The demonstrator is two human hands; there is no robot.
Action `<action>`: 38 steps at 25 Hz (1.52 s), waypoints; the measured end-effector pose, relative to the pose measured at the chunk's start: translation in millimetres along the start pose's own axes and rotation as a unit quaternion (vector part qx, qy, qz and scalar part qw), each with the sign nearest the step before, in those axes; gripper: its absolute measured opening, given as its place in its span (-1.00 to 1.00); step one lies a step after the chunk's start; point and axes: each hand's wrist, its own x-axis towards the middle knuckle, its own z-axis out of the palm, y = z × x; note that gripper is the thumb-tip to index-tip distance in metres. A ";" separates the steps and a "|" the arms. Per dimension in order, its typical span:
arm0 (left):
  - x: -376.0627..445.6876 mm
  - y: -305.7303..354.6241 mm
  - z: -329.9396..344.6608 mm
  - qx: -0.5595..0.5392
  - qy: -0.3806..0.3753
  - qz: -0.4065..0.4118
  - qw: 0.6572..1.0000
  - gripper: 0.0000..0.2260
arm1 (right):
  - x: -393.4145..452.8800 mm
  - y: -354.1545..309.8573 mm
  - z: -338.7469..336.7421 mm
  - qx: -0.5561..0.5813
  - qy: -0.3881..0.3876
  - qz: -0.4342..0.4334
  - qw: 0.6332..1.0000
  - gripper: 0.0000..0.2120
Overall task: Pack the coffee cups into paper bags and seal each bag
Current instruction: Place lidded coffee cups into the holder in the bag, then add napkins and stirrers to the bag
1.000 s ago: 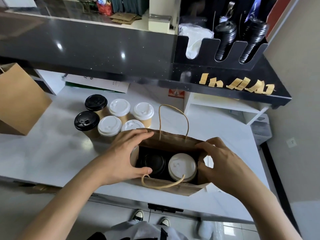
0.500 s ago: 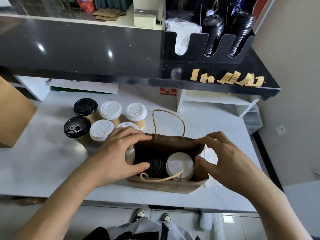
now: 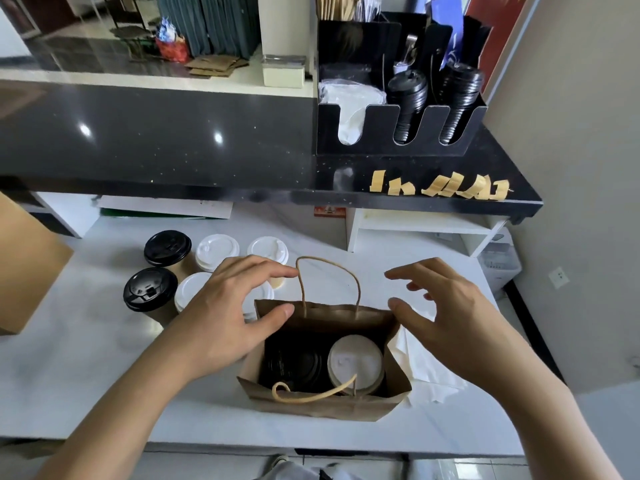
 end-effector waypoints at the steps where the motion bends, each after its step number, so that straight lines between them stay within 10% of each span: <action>1: 2.8 2.1 -1.9 0.000 0.003 0.002 1.000 -0.67 | 3.6 -1.4 -1.5 -0.001 0.003 -0.005 1.000 -0.67; 17: 37.5 19.4 -21.4 -0.014 0.019 0.039 0.999 -0.70 | 51.5 -9.6 -33.5 -0.035 0.014 -0.047 0.998 -0.63; 38: 290.6 69.9 -87.7 -0.011 0.119 0.129 0.984 -0.79 | 310.7 -27.7 -139.8 0.057 0.226 -0.059 0.971 -0.93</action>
